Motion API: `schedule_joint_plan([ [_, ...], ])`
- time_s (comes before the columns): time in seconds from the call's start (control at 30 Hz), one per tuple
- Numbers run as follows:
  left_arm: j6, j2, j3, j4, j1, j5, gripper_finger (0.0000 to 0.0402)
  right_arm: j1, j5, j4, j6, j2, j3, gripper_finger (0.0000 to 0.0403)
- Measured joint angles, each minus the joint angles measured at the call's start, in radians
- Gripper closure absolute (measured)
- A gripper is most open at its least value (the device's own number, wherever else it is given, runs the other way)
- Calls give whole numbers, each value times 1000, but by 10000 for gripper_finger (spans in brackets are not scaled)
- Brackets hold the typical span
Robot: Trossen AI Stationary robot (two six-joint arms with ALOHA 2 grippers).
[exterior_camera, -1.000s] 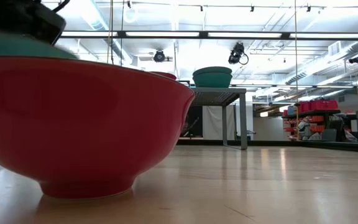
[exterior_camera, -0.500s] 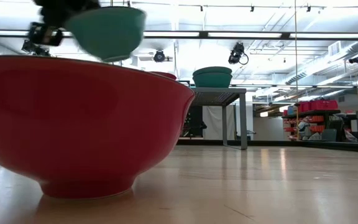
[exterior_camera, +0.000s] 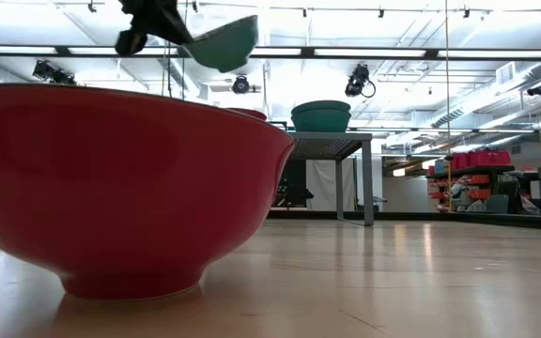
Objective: Pick & Place Mini bowls
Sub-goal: Stack the top blue and white patterned bowl on top of the other blue and white patterned bowls on the shelf
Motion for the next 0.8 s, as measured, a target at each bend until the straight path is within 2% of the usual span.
schedule_joint_plan([
  [0.27,166,83,47,211,141,-3,398,-1,30,32,0,5,0,193],
  [0.57,353,240,198,283,203,-5,398,-1,88,88,-6,52,0,193],
  [0.7,420,297,269,308,225,-13,398,-1,150,105,-33,79,-1,193],
  [0.8,458,331,318,330,239,-56,398,-1,206,144,-63,99,-1,193],
])
